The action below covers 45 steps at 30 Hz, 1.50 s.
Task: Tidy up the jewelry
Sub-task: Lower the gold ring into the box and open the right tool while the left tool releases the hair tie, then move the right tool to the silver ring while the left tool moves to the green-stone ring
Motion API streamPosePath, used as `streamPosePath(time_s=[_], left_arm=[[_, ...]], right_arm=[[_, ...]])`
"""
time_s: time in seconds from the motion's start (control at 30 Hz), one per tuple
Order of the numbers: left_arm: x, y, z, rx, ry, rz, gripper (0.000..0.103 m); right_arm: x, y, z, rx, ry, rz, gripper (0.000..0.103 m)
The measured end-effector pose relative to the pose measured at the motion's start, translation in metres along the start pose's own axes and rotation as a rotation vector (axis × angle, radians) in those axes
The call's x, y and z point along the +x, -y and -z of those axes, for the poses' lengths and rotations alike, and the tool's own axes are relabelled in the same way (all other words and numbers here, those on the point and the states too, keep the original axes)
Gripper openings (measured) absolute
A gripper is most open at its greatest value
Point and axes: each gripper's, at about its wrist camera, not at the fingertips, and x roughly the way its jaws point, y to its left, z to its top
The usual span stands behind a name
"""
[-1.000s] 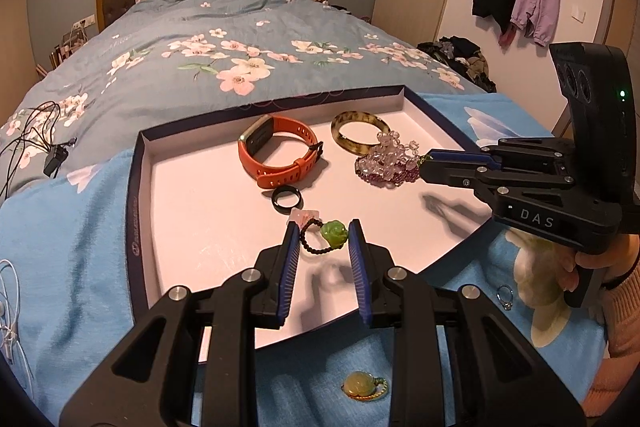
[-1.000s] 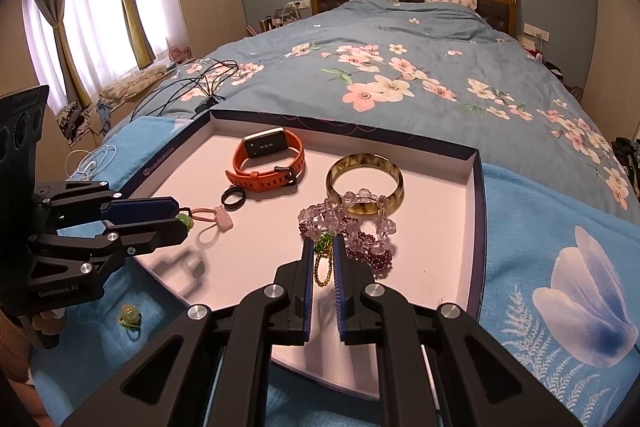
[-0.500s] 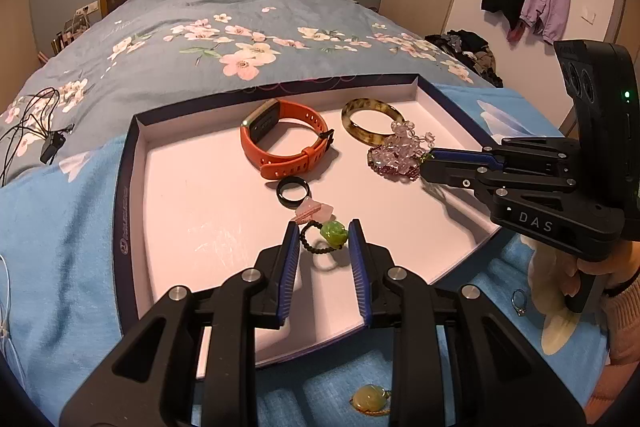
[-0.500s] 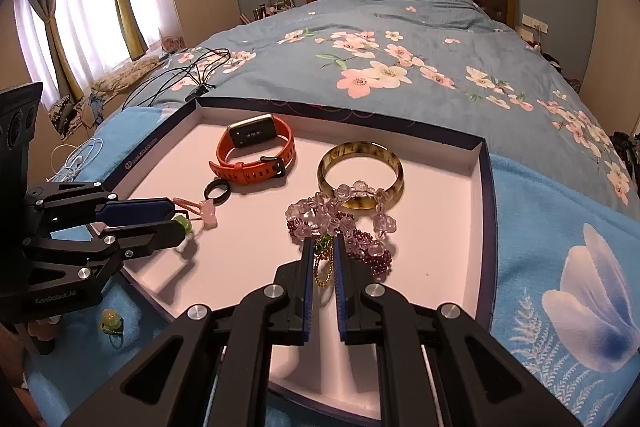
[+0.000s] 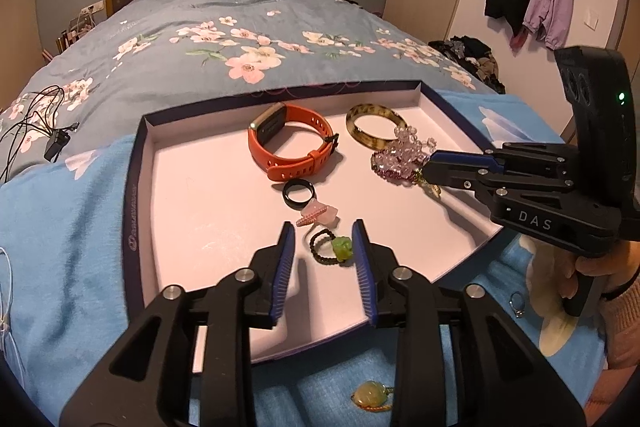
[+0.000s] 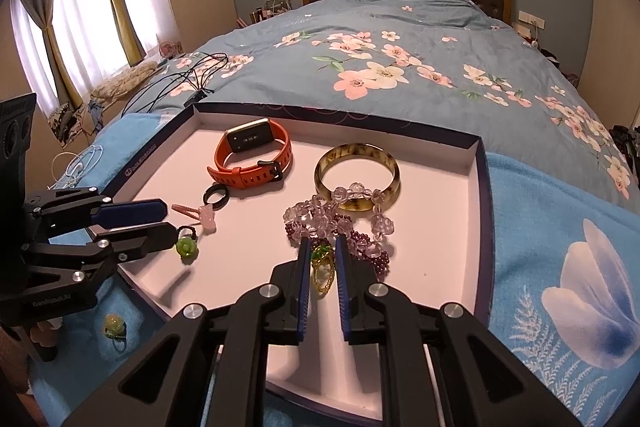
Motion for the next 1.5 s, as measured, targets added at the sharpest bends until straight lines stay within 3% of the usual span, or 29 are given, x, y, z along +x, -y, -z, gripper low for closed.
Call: streamPosePath(time_s=[0.27,0.57,1.03,1.5], left_arm=[[-0.040,0.001,0.003,0.014,0.089,-0.026,0.041],[-0.091,0.006,0.029,0.057,0.149,-0.034,0.043],[-0.093,0.025,0.077,0.090,0.074,-0.016,0.051],[-0.079,0.027,0.079,0.074,0.015,-0.011,0.053]], right_arm=[[-0.022,0.002,0.005,0.026,0.033,-0.035,0.012],[-0.070,-0.007,0.027,0.000,0.080,-0.069,0.022],[-0.082,-0.019,0.090,0.008,-0.023,-0.064,0.036],[-0.072,-0.035,0.099,0.010,-0.071,-0.059,0.038]])
